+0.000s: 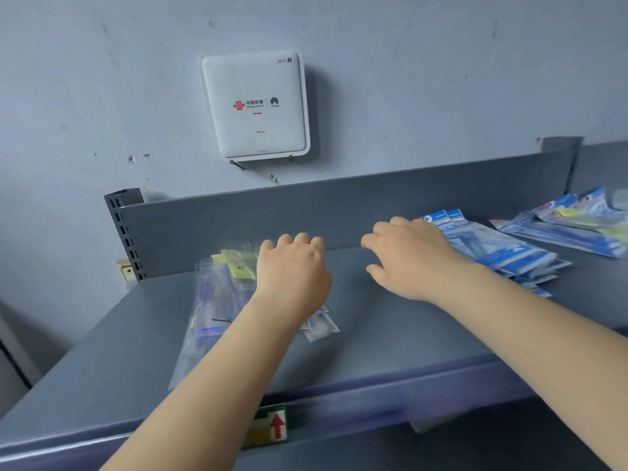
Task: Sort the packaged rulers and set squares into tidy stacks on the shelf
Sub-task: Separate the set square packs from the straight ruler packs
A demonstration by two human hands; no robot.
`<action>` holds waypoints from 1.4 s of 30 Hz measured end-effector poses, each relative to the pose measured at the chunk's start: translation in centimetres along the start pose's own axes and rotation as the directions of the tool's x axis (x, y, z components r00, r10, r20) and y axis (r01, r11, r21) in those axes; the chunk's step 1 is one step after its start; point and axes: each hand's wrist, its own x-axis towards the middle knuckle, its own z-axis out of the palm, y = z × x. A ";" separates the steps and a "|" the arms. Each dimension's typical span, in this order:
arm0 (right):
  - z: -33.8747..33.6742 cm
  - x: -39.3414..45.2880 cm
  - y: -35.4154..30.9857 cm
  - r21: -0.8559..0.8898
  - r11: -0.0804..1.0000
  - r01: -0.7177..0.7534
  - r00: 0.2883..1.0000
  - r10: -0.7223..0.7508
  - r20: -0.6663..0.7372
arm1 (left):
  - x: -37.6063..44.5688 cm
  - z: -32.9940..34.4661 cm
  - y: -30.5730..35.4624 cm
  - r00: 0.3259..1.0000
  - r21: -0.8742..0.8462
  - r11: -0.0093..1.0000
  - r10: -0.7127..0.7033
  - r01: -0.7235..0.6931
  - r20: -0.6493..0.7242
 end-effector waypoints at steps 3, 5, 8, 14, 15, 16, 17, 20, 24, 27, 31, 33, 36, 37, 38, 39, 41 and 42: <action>0.2 -1.9 3.0 -0.003 1.000 -0.004 1.000 0.004 0.005 | 0.6 -0.2 3.5 1.000 0.003 1.000 0.015 -0.015 -0.016; 0.3 -3.3 5.2 -0.004 1.000 -0.008 1.000 0.008 0.005 | 1.0 -0.5 6.2 1.000 -0.006 1.000 0.015 -0.015 -0.021; 0.1 -5.5 9.1 -0.044 0.999 0.003 1.000 -0.003 0.002 | 1.6 -0.9 10.7 1.000 -0.020 1.000 0.018 -0.018 -0.021; -0.1 -10.3 16.6 -0.071 0.998 -0.003 1.000 0.004 0.017 | 2.7 -1.9 19.8 0.999 -0.040 0.999 0.031 -0.032 -0.024; 0.0 -11.2 17.9 -0.074 0.997 -0.008 1.000 0.009 0.023 | 2.9 -2.0 21.4 0.999 -0.044 0.998 0.033 -0.034 -0.027; 0.0 -12.0 19.1 -0.075 0.997 -0.013 1.000 0.015 0.026 | 3.2 -2.1 23.0 0.999 -0.048 0.998 0.036 -0.038 -0.029; 0.1 -12.8 20.4 -0.076 0.997 -0.021 0.999 0.023 0.030 | 3.4 -2.2 24.5 0.999 -0.056 0.998 0.039 -0.041 -0.028; 0.5 -14.6 23.4 -0.075 0.996 -0.045 0.998 0.048 0.042 | 4.2 -2.5 28.5 0.999 -0.090 0.995 0.050 -0.051 -0.017; 1.6 -17.0 27.9 -0.043 0.993 -0.110 0.991 0.113 0.068 | 5.6 -2.4 33.7 0.996 -0.115 0.990 0.086 -0.085 0.007; 2.9 -18.3 31.0 -0.011 0.987 -0.160 0.983 0.160 0.090 | 7.1 -2.1 36.5 0.991 -0.116 0.985 0.128 -0.124 0.025; 4.5 -18.9 35.0 0.016 0.975 -0.223 0.968 0.219 0.118 | 9.1 -1.3 38.9 0.987 -0.118 0.982 0.157 -0.151 0.043; 5.4 -19.0 36.8 0.020 0.970 -0.242 0.963 0.238 0.126 | 10.0 -0.7 39.9 0.983 -0.106 0.980 0.174 -0.168 0.049; 6.7 -18.7 39.6 0.024 0.965 -0.261 0.956 0.256 0.142 | 11.3 -0.1 41.2 0.972 -0.061 0.974 0.223 -0.219 0.073; 7.1 -18.5 40.4 0.027 0.963 -0.267 0.954 0.261 0.146 | 11.7 0.0 41.6 0.967 -0.053 0.970 0.239 -0.236 0.082; 7.4 -18.2 41.2 0.033 0.961 -0.273 0.952 0.265 0.150 | 12.0 0.1 41.9 0.963 -0.045 0.967 0.255 -0.252 0.087; 7.7 -17.8 41.9 0.043 0.960 -0.276 0.951 0.267 0.154 | 12.4 0.2 42.2 0.959 -0.038 0.963 0.270 -0.268 0.091; 8.2 -17.2 43.1 0.070 0.959 -0.273 0.951 0.258 0.171 | 12.9 0.3 42.7 0.950 -0.037 0.956 0.293 -0.290 0.105; 8.4 -16.9 43.7 0.088 0.958 -0.273 0.950 0.254 0.180 | 13.2 0.4 43.1 0.947 -0.047 0.955 0.298 -0.294 0.120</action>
